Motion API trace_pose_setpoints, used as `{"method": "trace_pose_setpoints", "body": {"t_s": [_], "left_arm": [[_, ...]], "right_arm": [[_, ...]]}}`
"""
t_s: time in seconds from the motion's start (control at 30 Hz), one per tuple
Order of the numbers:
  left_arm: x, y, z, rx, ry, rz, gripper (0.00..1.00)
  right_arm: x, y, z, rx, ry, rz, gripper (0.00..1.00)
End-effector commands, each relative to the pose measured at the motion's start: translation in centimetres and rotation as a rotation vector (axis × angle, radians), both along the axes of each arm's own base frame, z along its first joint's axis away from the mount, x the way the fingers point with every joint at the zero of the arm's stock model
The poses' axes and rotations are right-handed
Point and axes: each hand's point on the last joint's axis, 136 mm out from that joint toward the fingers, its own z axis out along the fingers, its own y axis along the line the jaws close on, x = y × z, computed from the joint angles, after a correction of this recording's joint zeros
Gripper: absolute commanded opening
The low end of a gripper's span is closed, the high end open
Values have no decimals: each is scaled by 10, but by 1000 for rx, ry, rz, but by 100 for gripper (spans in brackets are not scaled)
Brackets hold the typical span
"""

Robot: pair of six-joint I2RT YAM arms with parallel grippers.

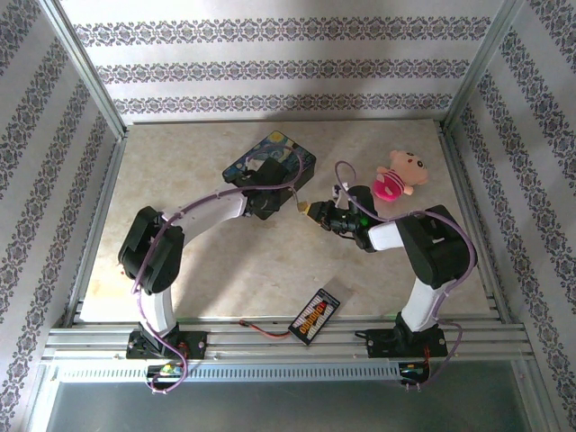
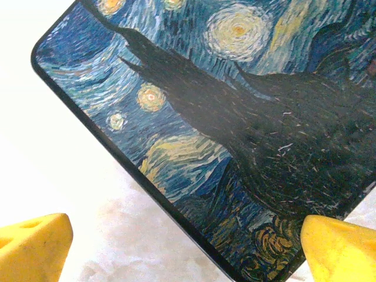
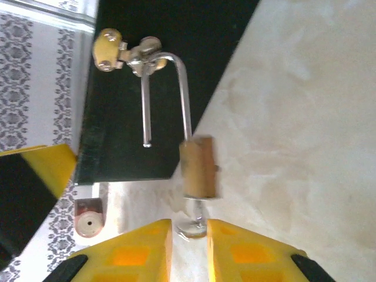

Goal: Unlock a padlock with a key

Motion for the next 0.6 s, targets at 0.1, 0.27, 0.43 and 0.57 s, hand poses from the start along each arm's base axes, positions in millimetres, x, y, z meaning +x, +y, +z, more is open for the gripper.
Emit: {"method": "trace_pose_setpoints", "body": {"t_s": [0.1,0.27,0.43,0.57], "left_arm": [[-24,31,-21,99,90,17,99],[-31,38,-26,97,104,30,99],[-38,45,-27,68,107,44,99],[-39,42,-25,23,96,45,99]], "right_arm": [[-5,4,5,-177,-44,62,23],[-3,9,22,-209,-100,107,25],[-1,13,15,-330,-90,126,30],[-2,13,2,-518,-75,96,35]]}}
